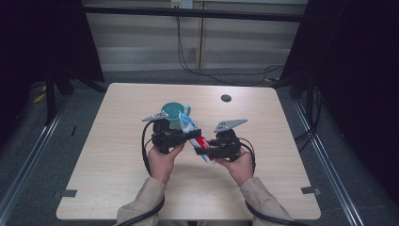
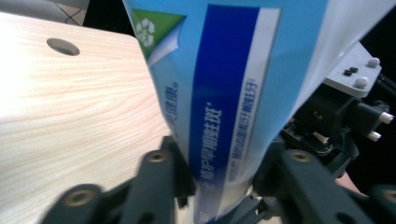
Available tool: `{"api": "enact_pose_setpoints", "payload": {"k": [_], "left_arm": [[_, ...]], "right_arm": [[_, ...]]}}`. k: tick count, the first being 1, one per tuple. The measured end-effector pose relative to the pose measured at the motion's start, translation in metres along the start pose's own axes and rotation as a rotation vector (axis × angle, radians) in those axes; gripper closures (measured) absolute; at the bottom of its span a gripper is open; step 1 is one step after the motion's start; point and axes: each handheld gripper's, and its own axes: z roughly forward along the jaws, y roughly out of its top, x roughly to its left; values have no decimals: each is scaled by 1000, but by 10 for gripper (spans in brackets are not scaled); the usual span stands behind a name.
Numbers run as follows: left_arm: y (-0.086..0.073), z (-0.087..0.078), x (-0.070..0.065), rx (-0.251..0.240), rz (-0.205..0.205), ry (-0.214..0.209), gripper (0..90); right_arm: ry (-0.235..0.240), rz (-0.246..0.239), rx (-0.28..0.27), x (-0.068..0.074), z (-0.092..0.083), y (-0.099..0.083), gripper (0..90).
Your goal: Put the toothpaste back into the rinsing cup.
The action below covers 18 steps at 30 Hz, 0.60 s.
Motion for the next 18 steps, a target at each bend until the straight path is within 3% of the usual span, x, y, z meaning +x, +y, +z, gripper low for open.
{"api": "enact_pose_setpoints", "payload": {"k": [2,7,10,18], "left_arm": [[3,0,-6,28,50,19,735],[8,-3,-10,34,64,35,740],[11,-7,-10,41,76,51,739],[13,-15,-8,52,87,92,738]], "right_arm": [[-2,-16,6,3,2,1,533],[3,-15,-19,4,1,2,448],[-17,-13,-29,3,-4,1,346],[-47,-3,-43,-7,-16,-7,307]]}}
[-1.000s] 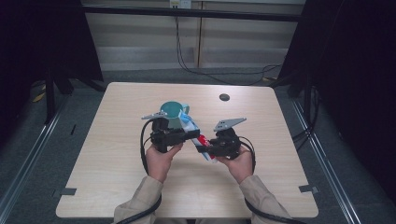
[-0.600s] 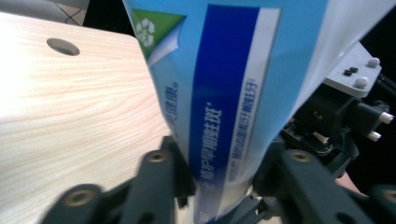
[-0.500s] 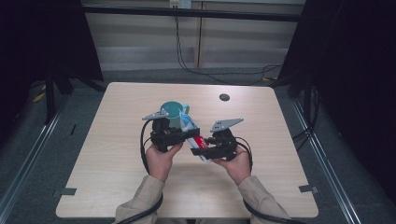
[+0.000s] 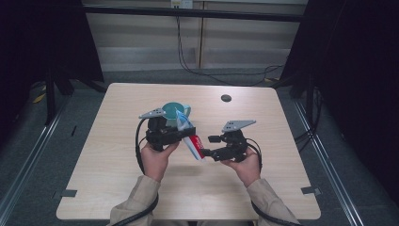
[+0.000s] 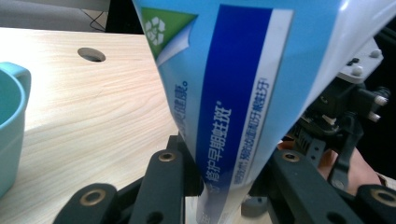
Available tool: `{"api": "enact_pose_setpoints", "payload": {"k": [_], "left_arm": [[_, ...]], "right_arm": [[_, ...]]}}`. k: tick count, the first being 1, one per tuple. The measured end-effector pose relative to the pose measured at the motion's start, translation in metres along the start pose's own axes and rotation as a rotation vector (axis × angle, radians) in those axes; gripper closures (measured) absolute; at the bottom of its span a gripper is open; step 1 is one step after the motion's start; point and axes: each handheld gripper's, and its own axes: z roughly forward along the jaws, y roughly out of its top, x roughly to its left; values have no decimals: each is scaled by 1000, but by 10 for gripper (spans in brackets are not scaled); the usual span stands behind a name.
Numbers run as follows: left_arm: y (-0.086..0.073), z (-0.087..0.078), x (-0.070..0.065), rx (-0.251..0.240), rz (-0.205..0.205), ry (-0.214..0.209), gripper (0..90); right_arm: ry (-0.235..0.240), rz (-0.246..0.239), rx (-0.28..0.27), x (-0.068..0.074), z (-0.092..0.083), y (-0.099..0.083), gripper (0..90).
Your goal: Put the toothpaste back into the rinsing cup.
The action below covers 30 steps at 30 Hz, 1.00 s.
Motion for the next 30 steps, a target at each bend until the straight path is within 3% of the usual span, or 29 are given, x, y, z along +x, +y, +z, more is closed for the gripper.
{"api": "enact_pose_setpoints", "payload": {"k": [2,5,9,12,15,19,21,22,25,30], "left_arm": [[0,-1,0,9,10,10,738],[0,-2,0,13,16,16,738],[-1,0,-2,17,17,0,738],[0,2,-4,15,23,-13,737],[0,3,-6,5,18,-22,737],[1,3,-8,5,26,-7,736],[0,2,-6,-7,16,-6,736],[0,1,-5,-8,16,-5,736],[-1,0,-5,-10,13,-2,736],[-2,0,-4,-24,7,7,736]], "right_arm": [[-18,39,-8,-7,-5,-4,313],[-36,47,-5,-11,-7,-7,313],[-108,76,-12,-18,-10,-9,312],[-131,117,-19,-22,-6,-10,315],[-145,96,4,-18,-1,-11,322],[-148,69,11,-12,3,-10,384],[-136,70,8,-10,3,-9,416],[-107,76,9,-8,4,-8,460],[-103,63,16,-6,5,-7,465],[-70,91,3,-5,10,-8,505]]}}
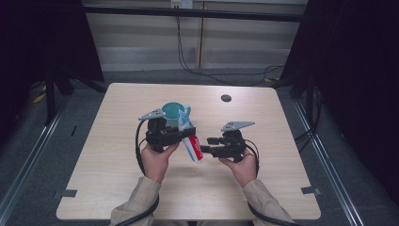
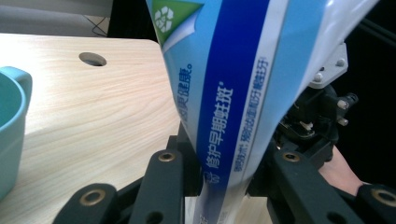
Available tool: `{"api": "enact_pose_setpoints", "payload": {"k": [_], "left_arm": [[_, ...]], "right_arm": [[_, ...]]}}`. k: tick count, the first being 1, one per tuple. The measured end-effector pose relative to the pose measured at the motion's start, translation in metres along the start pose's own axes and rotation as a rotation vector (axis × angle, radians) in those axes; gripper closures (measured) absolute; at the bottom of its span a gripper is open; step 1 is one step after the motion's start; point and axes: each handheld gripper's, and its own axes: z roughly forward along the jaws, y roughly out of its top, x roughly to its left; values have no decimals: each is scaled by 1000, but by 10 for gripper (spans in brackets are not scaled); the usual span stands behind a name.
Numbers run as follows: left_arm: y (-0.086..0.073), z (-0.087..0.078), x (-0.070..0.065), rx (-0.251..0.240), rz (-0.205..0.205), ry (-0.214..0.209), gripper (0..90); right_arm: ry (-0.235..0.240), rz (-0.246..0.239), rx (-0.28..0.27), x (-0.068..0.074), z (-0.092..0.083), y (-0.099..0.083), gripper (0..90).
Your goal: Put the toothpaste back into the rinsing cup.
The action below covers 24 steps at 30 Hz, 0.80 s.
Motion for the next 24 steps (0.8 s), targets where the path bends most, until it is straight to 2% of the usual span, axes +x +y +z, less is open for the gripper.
{"api": "enact_pose_setpoints", "payload": {"k": [7,8,9,10,14,16,19,24], "left_arm": [[2,1,-1,-19,8,15,738],[2,-1,0,-22,9,11,739],[2,-1,0,-22,9,11,739],[2,-3,1,-27,3,9,739],[6,-6,1,-10,26,32,738],[7,-7,2,-8,32,40,738],[9,-10,4,-1,38,55,738],[12,-14,7,12,51,87,739]], "right_arm": [[34,19,-17,1,3,-1,520],[16,9,-12,1,1,0,397],[16,9,-12,1,1,0,397],[1,2,-13,0,-1,0,352],[-31,-5,-16,-9,-11,-4,289],[-38,-8,-12,-10,-13,-6,286],[-79,-30,18,-15,-16,-15,252],[-124,-29,57,-25,-20,-33,208]]}}
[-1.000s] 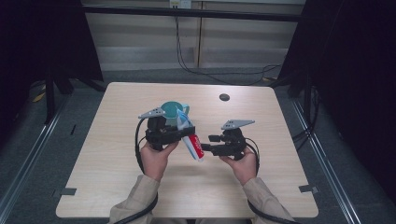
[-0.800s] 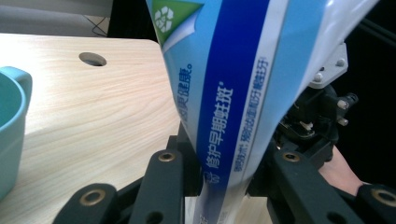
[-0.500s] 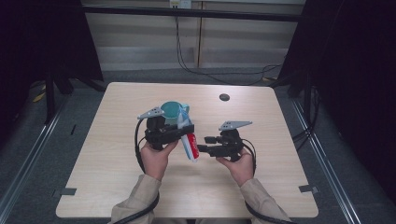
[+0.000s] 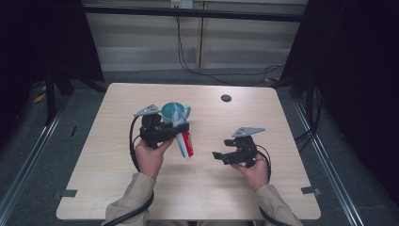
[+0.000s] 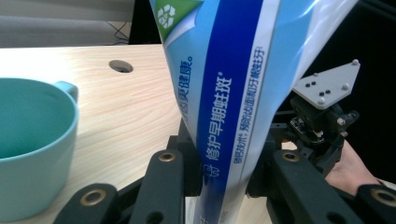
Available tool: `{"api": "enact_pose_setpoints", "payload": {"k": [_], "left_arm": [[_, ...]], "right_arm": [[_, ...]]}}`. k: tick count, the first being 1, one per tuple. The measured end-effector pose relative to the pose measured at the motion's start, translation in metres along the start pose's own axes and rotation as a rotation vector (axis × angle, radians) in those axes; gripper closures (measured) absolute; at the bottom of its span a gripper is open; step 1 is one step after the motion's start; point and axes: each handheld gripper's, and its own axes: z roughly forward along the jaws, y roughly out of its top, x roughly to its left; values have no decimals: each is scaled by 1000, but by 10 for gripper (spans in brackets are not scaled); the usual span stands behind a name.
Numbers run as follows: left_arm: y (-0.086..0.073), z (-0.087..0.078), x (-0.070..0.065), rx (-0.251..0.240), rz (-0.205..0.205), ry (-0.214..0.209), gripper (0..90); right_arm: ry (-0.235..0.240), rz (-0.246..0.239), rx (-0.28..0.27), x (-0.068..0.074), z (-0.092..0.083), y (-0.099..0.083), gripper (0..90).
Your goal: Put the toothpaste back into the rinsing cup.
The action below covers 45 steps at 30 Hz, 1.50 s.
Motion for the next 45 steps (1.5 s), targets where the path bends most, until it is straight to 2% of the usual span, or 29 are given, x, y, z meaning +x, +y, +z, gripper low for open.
{"api": "enact_pose_setpoints", "payload": {"k": [7,8,13,24,29,35,45], "left_arm": [[3,-5,5,10,10,33,739],[4,-7,6,7,8,44,739],[9,-11,9,17,22,61,739],[24,-19,17,29,31,107,740],[27,-19,18,35,35,120,741],[35,-21,21,42,43,132,741],[49,-23,23,23,48,153,741]], "right_arm": [[-49,-55,54,-4,-3,-17,173],[-80,-88,78,-3,-2,-23,162],[-87,-103,118,-4,0,-34,159],[-126,-113,134,-8,0,-48,159],[-129,-125,133,-7,0,-49,153],[-117,-96,114,-9,-1,-53,145],[-114,-95,93,-10,-1,-56,142]]}}
